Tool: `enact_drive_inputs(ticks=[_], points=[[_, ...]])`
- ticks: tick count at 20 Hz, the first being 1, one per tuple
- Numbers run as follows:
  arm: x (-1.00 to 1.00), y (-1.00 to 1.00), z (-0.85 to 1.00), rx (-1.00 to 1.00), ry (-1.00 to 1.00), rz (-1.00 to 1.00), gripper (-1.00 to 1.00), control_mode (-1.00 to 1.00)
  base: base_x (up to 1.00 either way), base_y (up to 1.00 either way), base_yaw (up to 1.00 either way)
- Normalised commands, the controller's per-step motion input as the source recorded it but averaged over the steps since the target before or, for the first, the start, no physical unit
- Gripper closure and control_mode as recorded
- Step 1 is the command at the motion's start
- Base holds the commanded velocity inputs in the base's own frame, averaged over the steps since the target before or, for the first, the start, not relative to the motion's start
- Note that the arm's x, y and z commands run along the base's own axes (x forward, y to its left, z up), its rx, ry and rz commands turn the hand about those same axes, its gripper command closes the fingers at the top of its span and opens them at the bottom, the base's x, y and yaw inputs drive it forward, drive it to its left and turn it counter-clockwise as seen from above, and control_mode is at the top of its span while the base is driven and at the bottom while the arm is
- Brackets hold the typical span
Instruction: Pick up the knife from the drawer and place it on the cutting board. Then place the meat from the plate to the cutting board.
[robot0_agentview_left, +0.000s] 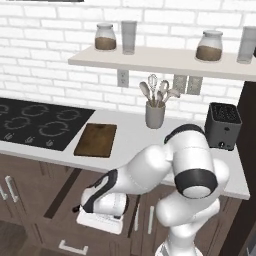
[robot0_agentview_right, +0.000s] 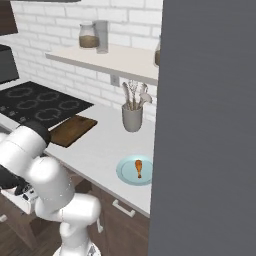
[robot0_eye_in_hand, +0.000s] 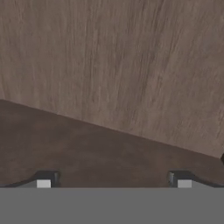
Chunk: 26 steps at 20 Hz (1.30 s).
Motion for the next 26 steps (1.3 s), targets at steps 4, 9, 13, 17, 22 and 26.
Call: enact_drive_inputs(ticks=[4,9,13,17,22,26], points=[[-0.36,0.44,0.61,0.00,0.00,0.00,-1.00,-1.00,0.00,0.00,0.00],[0.81,0.00,0.97,0.00,0.06,0.00,-1.00,-1.00,0.00,0.00,0.00],[1.00,0.10,0.36,0.00,0.09,0.00,-1.00,-1.00,0.00,0.00,0.00],[0.91,0.43,-0.17,-0.08,0.00,0.00,-1.00,-1.00,0.00,0.00,0.00],[0.84,0.15,-0.39,-0.09,0.00,0.00,-1.00,-1.00,0.00,0.00,0.00],[0.45,0.00,-0.60,-0.10,0.00,0.00,-1.00,-1.00,0.00,0.00,0.00]])
